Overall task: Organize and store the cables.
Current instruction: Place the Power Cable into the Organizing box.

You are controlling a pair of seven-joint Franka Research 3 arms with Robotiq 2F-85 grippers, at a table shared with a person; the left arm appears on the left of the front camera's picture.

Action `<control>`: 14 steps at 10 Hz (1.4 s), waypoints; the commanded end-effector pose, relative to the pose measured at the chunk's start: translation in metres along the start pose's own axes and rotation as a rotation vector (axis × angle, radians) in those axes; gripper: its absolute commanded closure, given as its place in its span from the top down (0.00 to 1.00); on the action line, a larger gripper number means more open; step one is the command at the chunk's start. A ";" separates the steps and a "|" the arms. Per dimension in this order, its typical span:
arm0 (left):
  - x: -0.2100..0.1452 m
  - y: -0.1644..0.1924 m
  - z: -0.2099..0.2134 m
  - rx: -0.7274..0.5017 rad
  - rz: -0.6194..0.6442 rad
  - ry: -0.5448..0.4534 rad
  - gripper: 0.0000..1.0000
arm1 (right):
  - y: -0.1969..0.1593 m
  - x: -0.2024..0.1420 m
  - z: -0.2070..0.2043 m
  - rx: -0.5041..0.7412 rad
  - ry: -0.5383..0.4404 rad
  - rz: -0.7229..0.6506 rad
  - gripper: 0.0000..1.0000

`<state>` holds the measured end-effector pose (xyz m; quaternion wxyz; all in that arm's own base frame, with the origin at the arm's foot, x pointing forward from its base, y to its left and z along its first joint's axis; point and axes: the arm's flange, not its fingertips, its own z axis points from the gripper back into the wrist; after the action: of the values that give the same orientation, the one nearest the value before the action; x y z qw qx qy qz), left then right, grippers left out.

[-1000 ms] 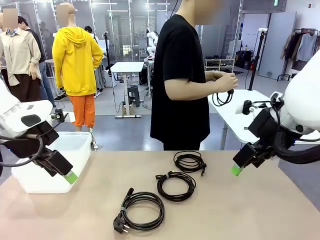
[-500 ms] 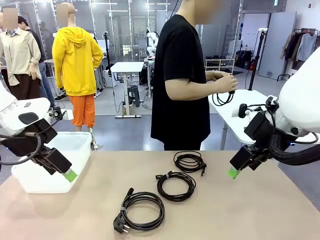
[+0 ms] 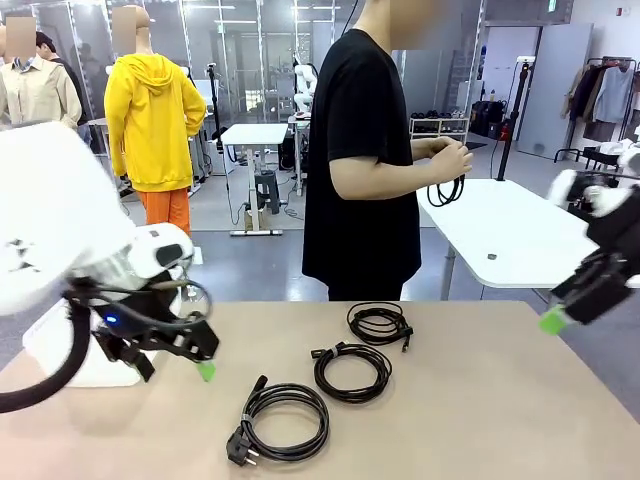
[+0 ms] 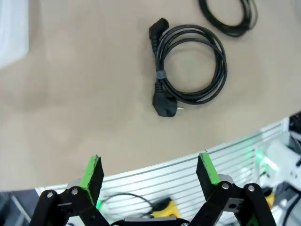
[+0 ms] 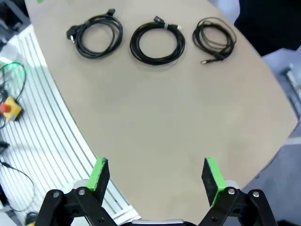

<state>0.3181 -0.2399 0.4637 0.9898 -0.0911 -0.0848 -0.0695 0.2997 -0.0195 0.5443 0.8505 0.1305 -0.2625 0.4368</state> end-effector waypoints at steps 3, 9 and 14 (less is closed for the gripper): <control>0.036 -0.050 -0.063 0.059 0.162 0.112 1.00 | 0.017 -0.115 -0.009 -0.031 -0.132 0.000 1.00; 0.057 -0.046 -0.133 0.123 0.186 0.051 1.00 | -0.037 -0.100 0.050 -0.010 -0.144 -0.016 1.00; 0.063 -0.046 -0.178 0.168 0.113 -0.013 1.00 | -0.037 -0.100 0.050 -0.010 -0.144 -0.016 1.00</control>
<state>0.3945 -0.3134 0.3156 0.9972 -0.0213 -0.0684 -0.0199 0.2637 -0.1310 0.5289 0.8339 0.1626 -0.3219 0.4179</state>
